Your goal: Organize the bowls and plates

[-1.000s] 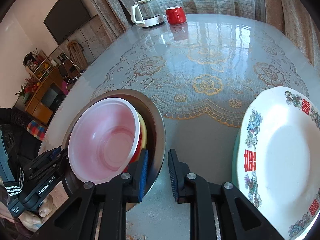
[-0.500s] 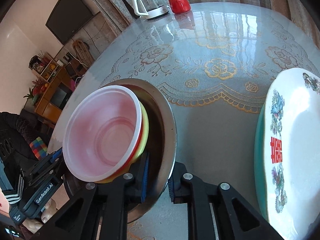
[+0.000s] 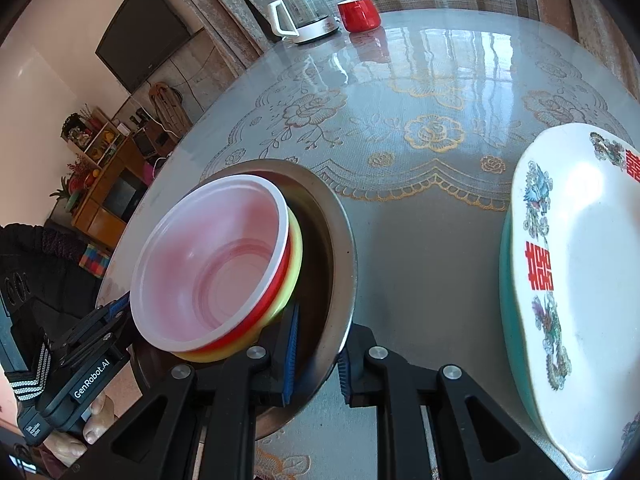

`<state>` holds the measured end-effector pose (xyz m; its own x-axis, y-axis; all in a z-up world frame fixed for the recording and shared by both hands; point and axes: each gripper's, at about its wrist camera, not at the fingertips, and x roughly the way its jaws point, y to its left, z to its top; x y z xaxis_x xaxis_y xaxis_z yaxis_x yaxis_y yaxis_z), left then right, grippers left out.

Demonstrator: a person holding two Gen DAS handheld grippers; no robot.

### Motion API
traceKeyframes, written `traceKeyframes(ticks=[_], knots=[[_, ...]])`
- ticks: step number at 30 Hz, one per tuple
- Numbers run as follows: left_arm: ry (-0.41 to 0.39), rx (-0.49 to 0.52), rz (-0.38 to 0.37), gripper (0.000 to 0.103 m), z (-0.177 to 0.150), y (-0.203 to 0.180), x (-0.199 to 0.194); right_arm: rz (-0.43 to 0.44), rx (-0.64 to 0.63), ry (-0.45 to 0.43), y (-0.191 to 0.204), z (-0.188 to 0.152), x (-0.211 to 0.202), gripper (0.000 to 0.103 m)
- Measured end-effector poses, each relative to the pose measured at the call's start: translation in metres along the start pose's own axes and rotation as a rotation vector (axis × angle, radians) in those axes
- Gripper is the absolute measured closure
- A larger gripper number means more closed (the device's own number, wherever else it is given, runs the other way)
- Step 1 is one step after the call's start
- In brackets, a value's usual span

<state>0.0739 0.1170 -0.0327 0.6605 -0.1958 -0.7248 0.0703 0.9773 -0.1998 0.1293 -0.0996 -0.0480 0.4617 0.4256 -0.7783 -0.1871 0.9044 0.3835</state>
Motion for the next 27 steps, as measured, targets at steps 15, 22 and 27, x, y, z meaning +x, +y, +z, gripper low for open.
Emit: traceKeyframes(ticks=[15, 22, 27], knots=[[-0.024, 0.011, -0.02, 0.082, -0.002, -0.014, -0.017, 0.016, -0.002, -0.068, -0.008, -0.011, -0.028, 0.086], [-0.046, 0.039, -0.029, 0.082, 0.004, -0.026, -0.027, 0.02, -0.005, -0.11, -0.011, -0.016, -0.05, 0.086], [-0.055, 0.064, -0.046, 0.082, 0.011, -0.037, -0.031, 0.017, 0.004, -0.133, -0.017, -0.018, -0.063, 0.086]])
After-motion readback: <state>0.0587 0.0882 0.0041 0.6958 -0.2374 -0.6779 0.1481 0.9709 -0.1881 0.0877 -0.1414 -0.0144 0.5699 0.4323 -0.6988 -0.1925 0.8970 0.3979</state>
